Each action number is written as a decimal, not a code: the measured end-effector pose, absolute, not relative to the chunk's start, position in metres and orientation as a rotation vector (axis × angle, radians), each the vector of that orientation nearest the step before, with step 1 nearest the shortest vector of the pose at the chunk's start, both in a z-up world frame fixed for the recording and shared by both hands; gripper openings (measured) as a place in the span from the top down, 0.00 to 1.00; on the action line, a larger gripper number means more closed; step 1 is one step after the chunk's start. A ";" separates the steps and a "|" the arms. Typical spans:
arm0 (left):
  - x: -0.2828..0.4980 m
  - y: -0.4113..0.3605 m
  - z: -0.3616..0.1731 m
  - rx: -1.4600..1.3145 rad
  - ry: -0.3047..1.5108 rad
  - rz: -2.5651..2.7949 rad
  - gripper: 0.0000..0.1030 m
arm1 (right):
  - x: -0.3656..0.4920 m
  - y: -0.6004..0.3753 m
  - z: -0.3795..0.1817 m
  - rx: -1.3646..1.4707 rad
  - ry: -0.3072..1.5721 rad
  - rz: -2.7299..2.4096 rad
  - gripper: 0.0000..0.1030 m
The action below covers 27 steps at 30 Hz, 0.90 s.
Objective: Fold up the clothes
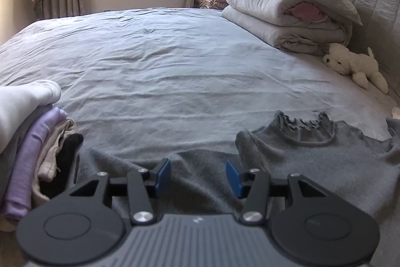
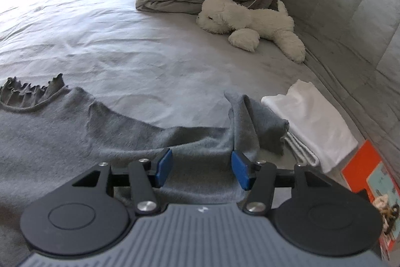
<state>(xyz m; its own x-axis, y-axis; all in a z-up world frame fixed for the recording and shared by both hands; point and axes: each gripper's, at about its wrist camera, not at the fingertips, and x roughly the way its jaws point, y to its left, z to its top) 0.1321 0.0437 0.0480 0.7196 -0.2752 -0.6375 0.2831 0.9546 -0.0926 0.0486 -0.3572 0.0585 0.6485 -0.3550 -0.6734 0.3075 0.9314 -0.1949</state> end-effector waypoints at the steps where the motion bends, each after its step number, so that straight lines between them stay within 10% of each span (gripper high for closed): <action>1: 0.135 0.044 0.048 0.001 0.701 -0.305 0.51 | 0.050 -0.361 0.058 -0.061 0.771 -0.364 0.45; 27: 0.148 0.033 0.037 0.085 0.715 -0.306 0.51 | 0.052 -0.403 0.061 -0.025 0.791 -0.374 0.44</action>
